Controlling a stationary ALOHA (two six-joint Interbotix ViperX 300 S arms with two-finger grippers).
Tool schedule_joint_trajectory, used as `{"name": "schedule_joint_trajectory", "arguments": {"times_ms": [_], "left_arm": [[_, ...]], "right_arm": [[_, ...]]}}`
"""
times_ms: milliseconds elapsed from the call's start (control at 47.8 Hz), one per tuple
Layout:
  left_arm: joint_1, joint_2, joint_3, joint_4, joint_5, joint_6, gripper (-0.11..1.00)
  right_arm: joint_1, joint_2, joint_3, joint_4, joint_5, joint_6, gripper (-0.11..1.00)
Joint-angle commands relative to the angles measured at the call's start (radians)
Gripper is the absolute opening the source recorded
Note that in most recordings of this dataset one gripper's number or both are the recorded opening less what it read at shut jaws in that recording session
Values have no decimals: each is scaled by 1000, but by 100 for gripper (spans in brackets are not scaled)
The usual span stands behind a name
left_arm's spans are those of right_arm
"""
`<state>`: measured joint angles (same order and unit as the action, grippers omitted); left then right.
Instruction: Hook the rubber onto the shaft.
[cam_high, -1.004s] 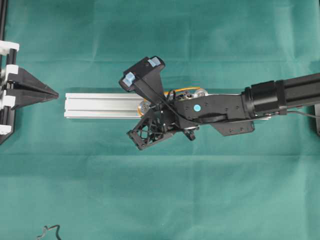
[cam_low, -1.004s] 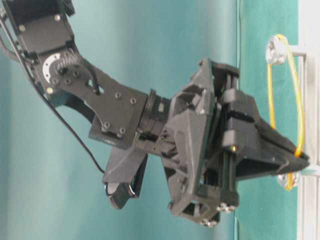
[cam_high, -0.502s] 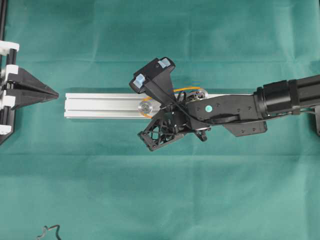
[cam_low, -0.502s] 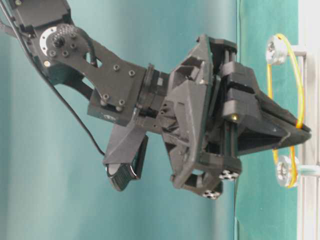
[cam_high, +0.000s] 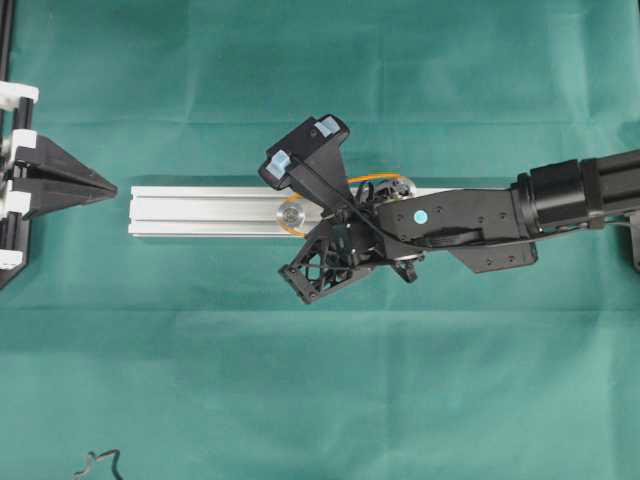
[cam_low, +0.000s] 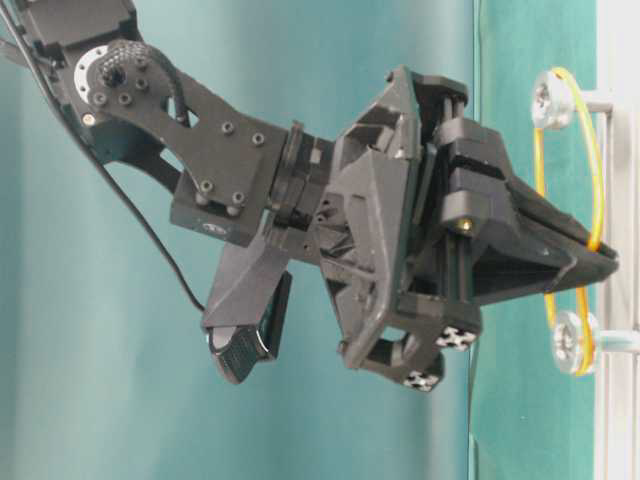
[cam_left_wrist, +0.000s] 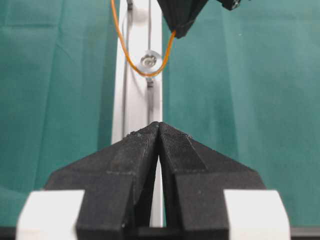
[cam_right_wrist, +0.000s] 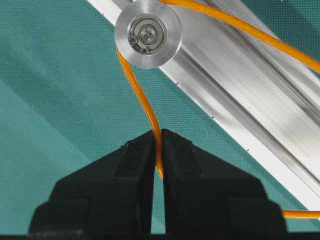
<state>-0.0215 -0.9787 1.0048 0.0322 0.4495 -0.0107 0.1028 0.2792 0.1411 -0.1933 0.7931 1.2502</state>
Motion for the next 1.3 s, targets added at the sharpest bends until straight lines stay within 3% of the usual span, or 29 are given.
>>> {"name": "schedule_joint_trajectory", "arguments": {"times_ms": [0,230,314,397,544,627,1275], "left_arm": [[-3,8,-32,3,-5,-2,0],[-2,8,-31,2,-5,-2,0],[-2,8,-32,3,-5,-2,0],[-3,8,-32,3,-5,-2,0],[-3,8,-32,3,-5,-2,0],[-2,8,-32,3,-5,-2,0],[-3,8,-32,3,-5,-2,0]], "right_arm": [[5,-41,-9,-3,-5,-2,6],[5,-41,-9,-9,-5,-6,7],[5,-43,-9,-8,-5,-9,13],[5,-43,-9,-8,-3,-9,34],[5,-43,-9,-8,-3,-9,80],[5,-43,-9,-8,-3,-9,95],[3,-71,-14,-9,-2,-15,91]]}}
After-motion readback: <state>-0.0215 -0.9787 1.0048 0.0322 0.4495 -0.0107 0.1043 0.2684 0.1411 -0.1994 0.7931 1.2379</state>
